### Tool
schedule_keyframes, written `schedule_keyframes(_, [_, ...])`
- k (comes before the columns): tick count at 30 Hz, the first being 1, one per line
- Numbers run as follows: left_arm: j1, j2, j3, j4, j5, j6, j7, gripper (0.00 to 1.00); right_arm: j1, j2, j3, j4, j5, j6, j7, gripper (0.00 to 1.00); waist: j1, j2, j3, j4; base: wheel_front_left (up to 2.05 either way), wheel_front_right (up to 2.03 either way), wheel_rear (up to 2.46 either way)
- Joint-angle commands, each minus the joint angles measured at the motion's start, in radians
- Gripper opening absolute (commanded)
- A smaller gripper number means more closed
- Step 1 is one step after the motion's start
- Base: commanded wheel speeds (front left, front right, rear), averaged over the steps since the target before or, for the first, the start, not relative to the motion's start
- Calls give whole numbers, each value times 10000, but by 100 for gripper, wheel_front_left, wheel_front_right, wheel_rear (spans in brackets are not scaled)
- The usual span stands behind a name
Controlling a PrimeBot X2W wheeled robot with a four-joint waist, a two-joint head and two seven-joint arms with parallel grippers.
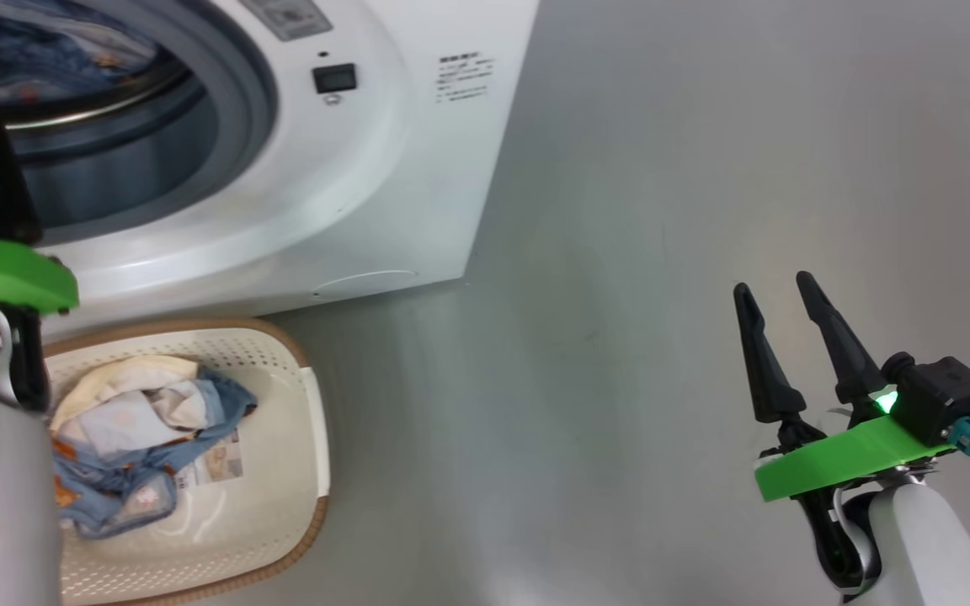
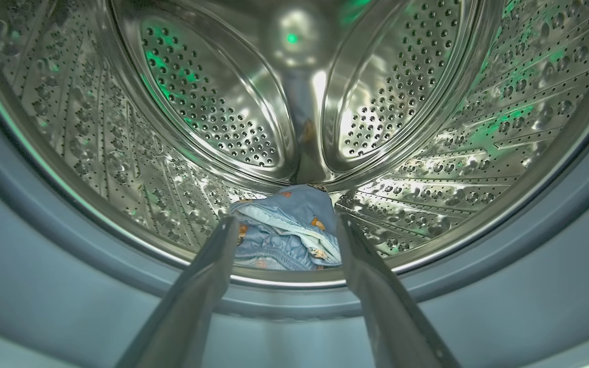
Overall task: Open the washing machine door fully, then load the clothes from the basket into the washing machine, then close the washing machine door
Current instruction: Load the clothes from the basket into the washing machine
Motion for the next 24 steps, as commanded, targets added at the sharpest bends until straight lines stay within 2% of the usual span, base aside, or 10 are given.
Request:
schedule_keyframes(1, [353, 323, 292, -479, 91, -30, -53, 100, 219, -159, 104, -227, -73, 14, -48, 100, 0, 0, -143, 188, 0, 0, 0])
schedule_keyframes(11, [1861, -188, 276, -1674, 208, -31, -53, 100, 459, -309, -38, -155, -87, 14, -48, 100, 0, 0, -551, 566, 0, 0, 0])
schedule_keyframes(12, [2214, -297, 276, -1902, 262, -32, -53, 100, 573, -357, -85, -137, -79, 14, -48, 100, 0, 0, -698, 671, 0, 0, 0])
schedule_keyframes(14, [3900, -646, 275, -2765, 255, -32, -53, 100, 1275, -589, -140, -18, -8, 14, -48, 100, 0, 0, -1671, 978, 0, 0, 0])
schedule_keyframes(24, [5870, -877, 228, -3745, 285, -32, -53, 100, 2205, -816, -285, 2, 141, 14, -48, 100, 0, 0, -2576, 1216, 0, 0, 0])
